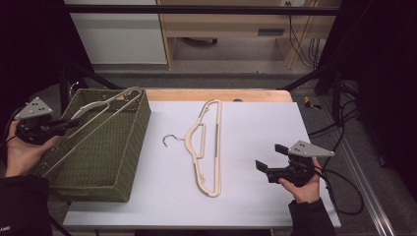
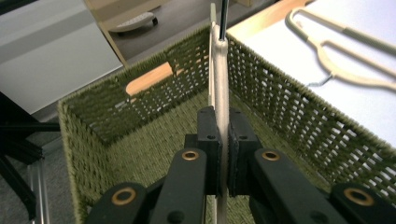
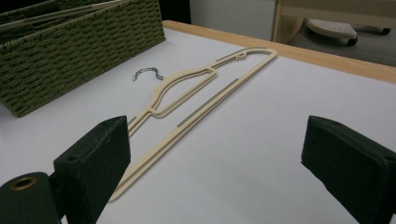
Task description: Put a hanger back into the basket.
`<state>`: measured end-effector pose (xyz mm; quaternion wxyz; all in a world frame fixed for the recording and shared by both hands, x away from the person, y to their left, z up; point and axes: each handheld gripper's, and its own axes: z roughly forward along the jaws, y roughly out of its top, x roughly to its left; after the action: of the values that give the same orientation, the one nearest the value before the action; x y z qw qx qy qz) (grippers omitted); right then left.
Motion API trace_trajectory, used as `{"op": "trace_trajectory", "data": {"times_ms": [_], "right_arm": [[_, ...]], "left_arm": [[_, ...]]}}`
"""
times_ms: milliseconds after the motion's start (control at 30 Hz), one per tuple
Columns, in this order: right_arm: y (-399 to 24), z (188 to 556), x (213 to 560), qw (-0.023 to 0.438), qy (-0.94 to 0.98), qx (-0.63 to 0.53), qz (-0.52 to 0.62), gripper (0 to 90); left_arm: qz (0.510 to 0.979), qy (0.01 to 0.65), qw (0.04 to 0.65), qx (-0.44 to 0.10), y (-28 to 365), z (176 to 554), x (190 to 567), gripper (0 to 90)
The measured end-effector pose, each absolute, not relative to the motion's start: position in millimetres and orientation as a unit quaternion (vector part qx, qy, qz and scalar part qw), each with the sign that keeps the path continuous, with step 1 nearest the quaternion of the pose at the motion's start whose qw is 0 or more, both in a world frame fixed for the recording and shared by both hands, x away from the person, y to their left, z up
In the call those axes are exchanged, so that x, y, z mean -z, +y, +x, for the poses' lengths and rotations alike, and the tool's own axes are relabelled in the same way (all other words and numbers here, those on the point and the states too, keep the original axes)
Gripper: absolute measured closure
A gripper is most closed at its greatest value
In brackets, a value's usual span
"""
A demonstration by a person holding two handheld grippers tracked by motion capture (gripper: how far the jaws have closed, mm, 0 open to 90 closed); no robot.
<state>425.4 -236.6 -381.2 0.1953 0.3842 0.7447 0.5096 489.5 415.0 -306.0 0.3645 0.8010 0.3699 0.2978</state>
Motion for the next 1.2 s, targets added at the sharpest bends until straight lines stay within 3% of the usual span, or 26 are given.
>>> {"op": "trace_trajectory", "data": {"times_ms": [467,767,900,1200], "right_arm": [[-234.2,425.5,383.1,0.191,0.751,-0.505,0.380,8.8],[-231.9,425.6,384.7,0.189,0.754,-0.503,0.378,9.1],[-229.9,426.0,386.0,0.187,0.756,-0.501,0.378,9.2],[-225.1,426.6,387.8,0.191,0.758,-0.500,0.372,9.4]], "left_arm": [[0.812,0.396,0.322,-0.283,382.7,490.8,374.2,83.7],[0.830,0.421,0.295,-0.218,378.9,490.6,394.5,75.8],[0.835,0.423,0.284,-0.208,375.3,491.0,394.2,73.3],[0.819,0.411,0.331,-0.227,374.9,476.4,373.0,63.8]]}}
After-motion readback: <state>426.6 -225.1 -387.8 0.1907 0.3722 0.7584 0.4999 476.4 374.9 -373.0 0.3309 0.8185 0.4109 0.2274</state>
